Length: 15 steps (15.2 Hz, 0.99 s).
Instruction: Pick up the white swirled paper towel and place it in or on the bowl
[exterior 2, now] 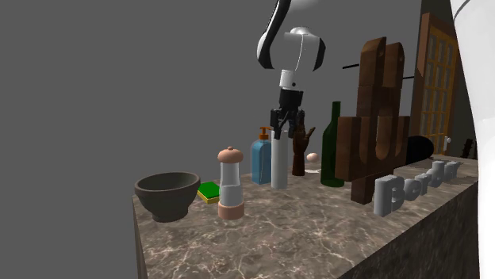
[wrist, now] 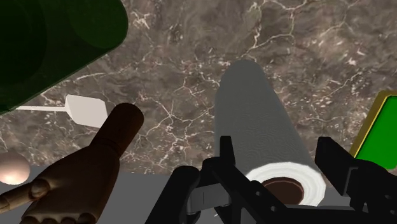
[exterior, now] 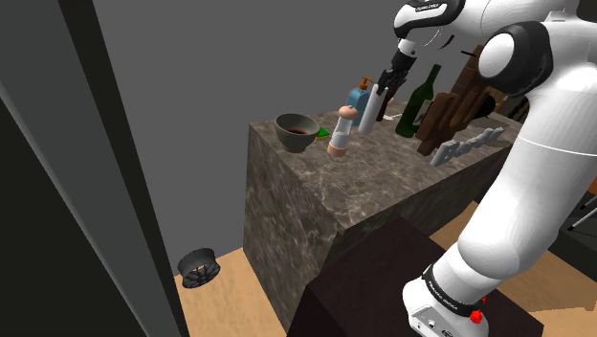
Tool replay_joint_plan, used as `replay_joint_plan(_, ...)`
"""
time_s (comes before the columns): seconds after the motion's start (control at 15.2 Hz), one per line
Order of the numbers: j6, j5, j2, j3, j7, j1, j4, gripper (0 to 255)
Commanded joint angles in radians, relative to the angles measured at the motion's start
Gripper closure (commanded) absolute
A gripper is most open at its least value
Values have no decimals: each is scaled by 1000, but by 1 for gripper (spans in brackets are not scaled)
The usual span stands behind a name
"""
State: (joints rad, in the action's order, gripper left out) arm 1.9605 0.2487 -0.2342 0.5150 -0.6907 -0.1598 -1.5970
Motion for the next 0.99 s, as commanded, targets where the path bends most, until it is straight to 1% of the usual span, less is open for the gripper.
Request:
replay_joint_plan(0.0,-24,-1,-1,1,3,-2,25,255)
replay_joint_plan(0.92,-223,6,-29,7,23,-28,250,255)
